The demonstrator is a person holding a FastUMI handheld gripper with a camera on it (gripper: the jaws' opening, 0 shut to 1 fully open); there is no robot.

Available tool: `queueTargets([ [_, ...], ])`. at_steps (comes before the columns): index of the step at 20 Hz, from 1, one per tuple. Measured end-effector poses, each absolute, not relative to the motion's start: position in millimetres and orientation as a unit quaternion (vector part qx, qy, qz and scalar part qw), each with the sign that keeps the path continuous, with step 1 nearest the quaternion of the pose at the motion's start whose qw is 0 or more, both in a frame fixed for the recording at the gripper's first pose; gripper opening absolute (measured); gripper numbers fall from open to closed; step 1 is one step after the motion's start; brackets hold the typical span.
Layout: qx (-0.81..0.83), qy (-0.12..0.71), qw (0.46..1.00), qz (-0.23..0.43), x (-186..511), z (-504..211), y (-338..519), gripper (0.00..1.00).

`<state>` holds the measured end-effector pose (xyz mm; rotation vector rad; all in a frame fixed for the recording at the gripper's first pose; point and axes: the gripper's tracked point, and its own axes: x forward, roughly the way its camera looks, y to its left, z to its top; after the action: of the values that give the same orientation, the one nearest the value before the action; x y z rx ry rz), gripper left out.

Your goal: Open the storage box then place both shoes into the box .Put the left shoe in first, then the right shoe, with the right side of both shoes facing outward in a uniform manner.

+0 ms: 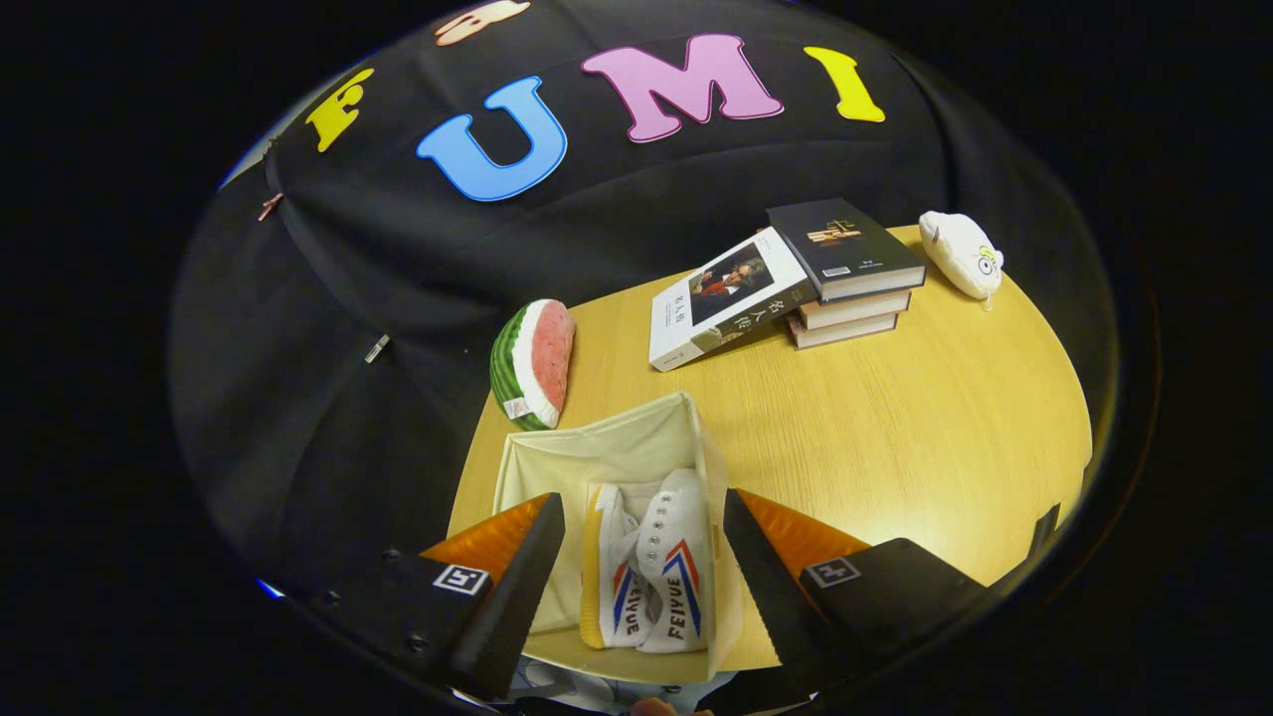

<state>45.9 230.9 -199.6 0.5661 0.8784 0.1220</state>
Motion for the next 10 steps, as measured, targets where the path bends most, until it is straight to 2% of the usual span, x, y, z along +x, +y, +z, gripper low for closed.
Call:
queueTargets([
  [6, 0.246, 0.359, 0.897, 0.078, 41.6, -187.6, 185.9, 0.99],
  [10, 0.209, 0.314, 0.925, 0.051, 39.7, -176.2, 127.4, 0.99],
])
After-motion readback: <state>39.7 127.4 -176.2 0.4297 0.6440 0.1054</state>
